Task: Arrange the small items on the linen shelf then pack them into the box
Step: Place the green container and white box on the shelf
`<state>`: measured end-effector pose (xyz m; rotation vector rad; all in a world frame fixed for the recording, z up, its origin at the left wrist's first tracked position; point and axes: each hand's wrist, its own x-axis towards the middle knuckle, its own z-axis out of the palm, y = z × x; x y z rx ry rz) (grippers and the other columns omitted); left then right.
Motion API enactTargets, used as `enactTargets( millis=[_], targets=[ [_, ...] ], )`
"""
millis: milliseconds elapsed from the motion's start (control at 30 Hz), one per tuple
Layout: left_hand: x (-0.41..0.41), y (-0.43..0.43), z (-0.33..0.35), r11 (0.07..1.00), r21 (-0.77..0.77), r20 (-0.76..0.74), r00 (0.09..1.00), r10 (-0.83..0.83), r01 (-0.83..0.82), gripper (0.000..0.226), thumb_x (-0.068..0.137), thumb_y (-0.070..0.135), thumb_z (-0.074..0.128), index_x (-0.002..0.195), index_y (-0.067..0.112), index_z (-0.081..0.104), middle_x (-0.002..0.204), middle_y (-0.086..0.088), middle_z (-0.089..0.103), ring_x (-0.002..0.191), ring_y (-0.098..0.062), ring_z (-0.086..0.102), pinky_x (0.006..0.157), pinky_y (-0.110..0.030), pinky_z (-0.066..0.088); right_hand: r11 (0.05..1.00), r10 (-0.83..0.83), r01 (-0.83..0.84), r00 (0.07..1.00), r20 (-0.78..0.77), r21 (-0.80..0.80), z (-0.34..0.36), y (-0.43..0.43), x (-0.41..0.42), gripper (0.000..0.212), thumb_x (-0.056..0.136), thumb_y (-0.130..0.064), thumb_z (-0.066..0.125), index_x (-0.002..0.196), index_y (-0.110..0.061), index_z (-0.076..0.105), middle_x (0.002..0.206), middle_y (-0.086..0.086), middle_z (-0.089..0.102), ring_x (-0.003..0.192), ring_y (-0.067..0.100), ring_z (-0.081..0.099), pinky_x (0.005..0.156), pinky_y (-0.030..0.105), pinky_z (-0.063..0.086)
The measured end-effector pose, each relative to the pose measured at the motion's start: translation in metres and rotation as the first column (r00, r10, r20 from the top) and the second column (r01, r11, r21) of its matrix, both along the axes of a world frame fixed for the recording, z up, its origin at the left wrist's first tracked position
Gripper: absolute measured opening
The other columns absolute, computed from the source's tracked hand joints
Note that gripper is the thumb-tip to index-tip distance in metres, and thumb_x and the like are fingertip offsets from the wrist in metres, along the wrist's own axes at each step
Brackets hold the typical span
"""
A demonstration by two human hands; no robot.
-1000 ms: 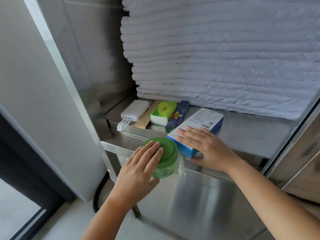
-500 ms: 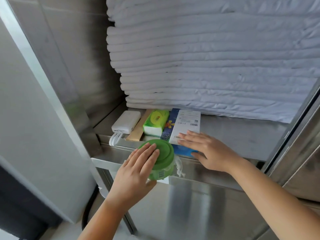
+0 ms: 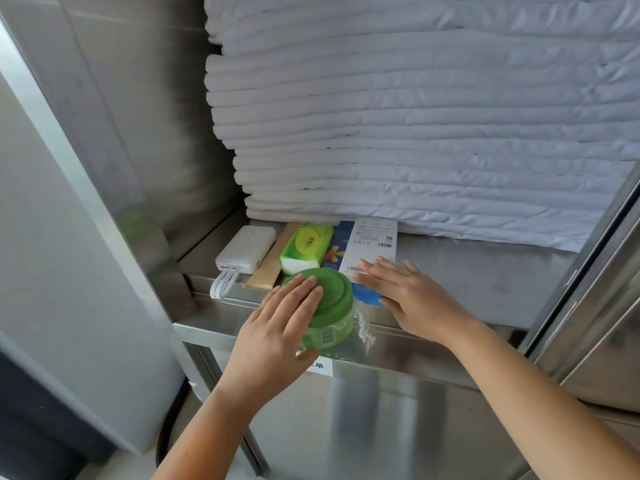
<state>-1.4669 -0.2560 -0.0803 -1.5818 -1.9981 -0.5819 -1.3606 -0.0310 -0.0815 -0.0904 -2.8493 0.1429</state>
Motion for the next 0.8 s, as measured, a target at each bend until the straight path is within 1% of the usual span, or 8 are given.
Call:
enactTargets(
  millis=[100,167,300,433,533,633,700,800],
  targets=[
    [-0.003,0.005,0.007,1.000,0.019,0.014,1.000,-0.017,0.016,0.073,0.050,0.012,0.087,0.116,-0.005,0.062,0.123,-0.015,0.060,0.117,-0.032,0.054,0.091,-0.045,0.049,0.999,-0.018,0.017,0.999,0.028,0.046,0.001,-0.002,0.002,0.055,0.096,-0.014,0.047,0.144,-0.030,0.027,0.153,-0.010,0.020,0.142,0.016,0.015,0.111,0.043,0.016],
    [-0.004,0.010,0.012,0.999,0.027,0.007,1.000,-0.020,0.020,0.073,0.049,0.010,0.087,0.115,-0.006,0.062,0.122,-0.016,0.060,0.116,-0.033,0.055,0.094,-0.045,0.047,0.996,-0.044,0.040,0.998,0.048,0.082,0.002,-0.002,0.004,0.056,0.096,-0.023,0.047,0.145,-0.030,0.023,0.154,-0.009,0.017,0.143,0.016,0.013,0.112,0.044,0.013],
    [-0.008,0.025,0.022,0.997,0.055,0.012,0.999,-0.049,0.048,0.073,0.046,0.006,0.087,0.114,-0.007,0.062,0.120,-0.018,0.061,0.114,-0.035,0.056,0.092,-0.047,0.048,0.989,-0.125,0.122,0.991,0.039,0.082,0.009,0.002,0.013,0.065,0.095,-0.035,0.045,0.142,-0.040,0.000,0.154,-0.015,0.002,0.143,0.009,0.002,0.114,0.037,0.003],
    [-0.015,0.047,0.030,0.994,0.058,-0.009,0.996,-0.088,0.089,0.074,0.045,0.007,0.087,0.113,-0.008,0.062,0.118,-0.019,0.062,0.111,-0.035,0.058,0.092,-0.044,0.046,0.979,-0.181,0.181,0.983,-0.012,0.091,0.022,0.005,0.025,0.076,0.092,-0.042,0.048,0.134,-0.040,-0.016,0.146,-0.018,-0.010,0.141,0.007,-0.003,0.114,0.036,-0.002],
    [-0.019,0.064,0.034,0.991,0.040,-0.007,0.992,-0.124,0.124,0.077,0.045,0.008,0.088,0.115,-0.008,0.061,0.118,-0.019,0.062,0.112,-0.036,0.058,0.091,-0.045,0.047,0.972,-0.214,0.218,0.976,-0.049,0.086,0.031,0.003,0.031,0.081,0.089,-0.052,0.047,0.133,-0.039,-0.019,0.146,-0.019,-0.013,0.138,0.003,-0.008,0.113,0.034,-0.004],
    [-0.020,0.080,0.035,0.987,0.011,-0.006,0.987,-0.158,0.158,0.081,0.040,0.007,0.088,0.114,-0.008,0.061,0.117,-0.019,0.062,0.110,-0.036,0.059,0.089,-0.048,0.048,0.970,-0.231,0.237,0.969,-0.085,0.060,0.037,-0.002,0.035,0.086,0.086,-0.056,0.051,0.135,-0.037,-0.017,0.147,-0.019,-0.013,0.138,0.003,-0.009,0.113,0.034,-0.002],
    [-0.020,0.088,0.033,0.984,-0.019,-0.009,0.984,-0.177,0.176,0.082,0.038,0.008,0.089,0.113,-0.008,0.061,0.116,-0.019,0.063,0.109,-0.037,0.059,0.088,-0.049,0.048,0.966,-0.247,0.253,0.964,-0.095,0.055,0.039,-0.005,0.034,0.083,0.086,-0.058,0.047,0.137,-0.037,-0.014,0.147,-0.018,-0.012,0.139,0.004,-0.007,0.114,0.035,-0.002],
    [-0.020,0.095,0.030,0.977,-0.065,-0.013,0.979,-0.202,0.201,0.080,0.038,0.006,0.089,0.112,-0.009,0.062,0.115,-0.021,0.063,0.108,-0.039,0.059,0.084,-0.052,0.051,0.954,-0.290,0.293,0.955,-0.059,0.063,0.036,-0.008,0.030,0.074,0.090,-0.056,0.040,0.142,-0.035,-0.007,0.147,-0.017,-0.015,0.142,0.008,-0.008,0.114,0.037,-0.003]
  ],
)
